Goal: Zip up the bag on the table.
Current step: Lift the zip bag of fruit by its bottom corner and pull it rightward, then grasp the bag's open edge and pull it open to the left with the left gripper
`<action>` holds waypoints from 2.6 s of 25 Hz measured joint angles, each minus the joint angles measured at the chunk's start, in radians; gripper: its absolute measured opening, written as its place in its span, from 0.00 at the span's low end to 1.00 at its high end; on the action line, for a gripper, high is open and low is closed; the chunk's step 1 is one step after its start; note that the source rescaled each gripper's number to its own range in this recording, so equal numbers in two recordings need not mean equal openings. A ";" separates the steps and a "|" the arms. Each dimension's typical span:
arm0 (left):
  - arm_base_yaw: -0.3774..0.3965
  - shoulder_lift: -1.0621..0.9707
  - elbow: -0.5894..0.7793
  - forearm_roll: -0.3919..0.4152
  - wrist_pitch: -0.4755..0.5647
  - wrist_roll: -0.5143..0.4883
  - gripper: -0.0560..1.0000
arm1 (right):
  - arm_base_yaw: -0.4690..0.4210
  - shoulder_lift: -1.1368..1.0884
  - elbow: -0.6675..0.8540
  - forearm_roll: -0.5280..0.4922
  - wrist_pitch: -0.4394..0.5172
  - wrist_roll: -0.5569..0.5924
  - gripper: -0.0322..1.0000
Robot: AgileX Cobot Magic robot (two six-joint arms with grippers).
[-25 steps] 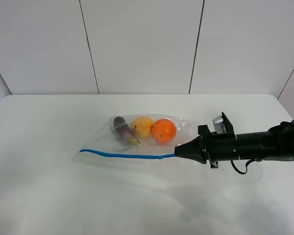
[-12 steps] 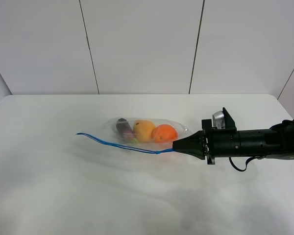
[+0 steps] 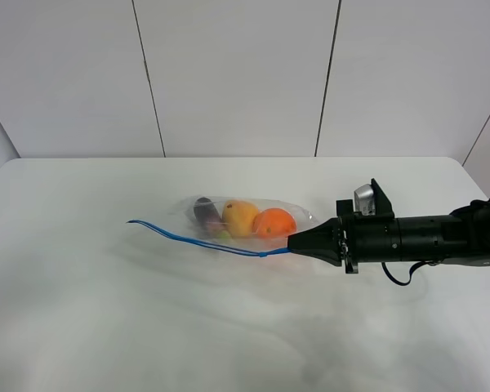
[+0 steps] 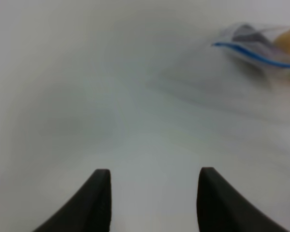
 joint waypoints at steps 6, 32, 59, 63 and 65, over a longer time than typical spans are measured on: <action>0.000 0.104 -0.050 -0.007 -0.067 0.003 0.80 | 0.000 0.000 0.000 0.000 0.000 -0.001 0.03; 0.000 0.947 -0.162 -0.021 -0.535 0.093 0.80 | 0.000 0.000 -0.002 -0.004 -0.008 -0.020 0.03; -0.775 1.025 -0.162 -0.051 -0.668 0.215 0.80 | 0.000 0.000 -0.002 -0.027 -0.045 -0.023 0.03; -0.781 1.097 -0.162 -0.052 -0.698 0.220 0.80 | 0.000 0.000 -0.002 -0.027 -0.046 -0.023 0.03; -0.781 1.147 -0.162 -0.052 -0.715 0.221 0.80 | 0.000 0.000 -0.002 -0.027 -0.046 -0.023 0.03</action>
